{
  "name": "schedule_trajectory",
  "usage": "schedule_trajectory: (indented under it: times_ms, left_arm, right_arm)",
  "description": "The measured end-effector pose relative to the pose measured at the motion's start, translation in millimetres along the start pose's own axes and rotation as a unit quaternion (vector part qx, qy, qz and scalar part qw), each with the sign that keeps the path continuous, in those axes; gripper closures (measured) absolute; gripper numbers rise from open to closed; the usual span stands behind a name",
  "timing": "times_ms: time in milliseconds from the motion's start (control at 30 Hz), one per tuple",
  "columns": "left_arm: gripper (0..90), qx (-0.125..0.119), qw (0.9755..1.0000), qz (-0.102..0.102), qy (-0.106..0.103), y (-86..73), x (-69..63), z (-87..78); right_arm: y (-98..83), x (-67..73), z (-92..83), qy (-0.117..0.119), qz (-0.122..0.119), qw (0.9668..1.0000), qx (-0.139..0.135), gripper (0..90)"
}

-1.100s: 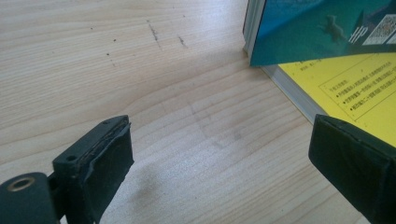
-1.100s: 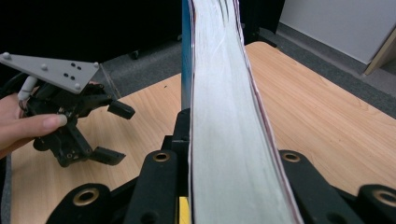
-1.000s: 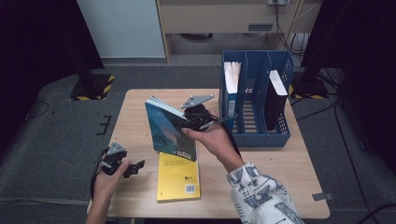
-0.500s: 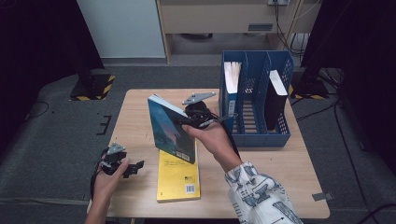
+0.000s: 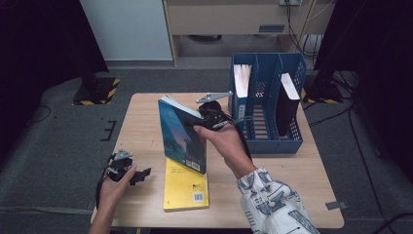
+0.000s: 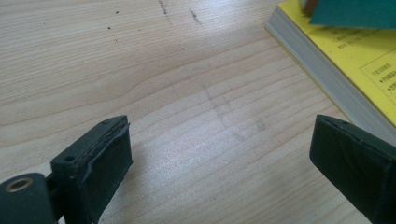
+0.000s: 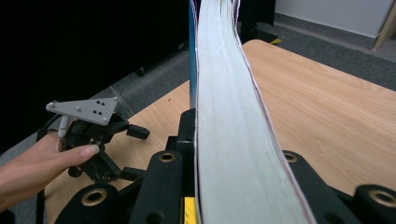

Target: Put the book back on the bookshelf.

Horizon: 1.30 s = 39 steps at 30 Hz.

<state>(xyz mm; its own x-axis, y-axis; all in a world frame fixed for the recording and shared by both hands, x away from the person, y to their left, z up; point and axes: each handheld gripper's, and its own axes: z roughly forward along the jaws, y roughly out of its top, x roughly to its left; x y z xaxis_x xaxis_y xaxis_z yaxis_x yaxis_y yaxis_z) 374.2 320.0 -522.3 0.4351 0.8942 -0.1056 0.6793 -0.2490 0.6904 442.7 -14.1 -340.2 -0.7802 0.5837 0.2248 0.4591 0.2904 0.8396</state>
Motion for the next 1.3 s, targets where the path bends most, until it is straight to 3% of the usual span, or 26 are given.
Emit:
schedule_trajectory:
  times_ms: [133, 400, 600, 1067, 1300]
  left_arm:
    - [5.0, 0.009, 0.9999, 0.000, 0.010, -0.3, -0.6, 5.8]
    - [3.6, 0.018, 0.9995, 0.024, 0.014, -0.7, -4.9, 10.4]
    - [3.1, -0.001, 0.9986, 0.043, 0.031, -7.2, -8.0, 12.7]
    - [1.3, -0.005, 0.9986, 0.043, 0.032, -8.3, -8.6, 13.3]
    - [1.1, -0.003, 0.9985, 0.045, 0.032, -8.2, -8.4, 13.1]
  right_arm:
    - [-1.2, -3.8, -7.7, -0.008, 0.002, 1.0000, -0.003, 74.0]
    - [-5.7, -11.9, -23.4, -0.022, 0.005, 0.9997, -0.007, 74.0]
    - [-7.8, -14.1, -36.5, -0.032, 0.003, 0.9994, -0.010, 74.0]
    - [-17.8, -15.4, -71.3, -0.044, 0.004, 0.9989, -0.019, 73.9]
    - [-28.3, -19.3, -84.4, -0.046, 0.017, 0.9986, -0.022, 73.9]
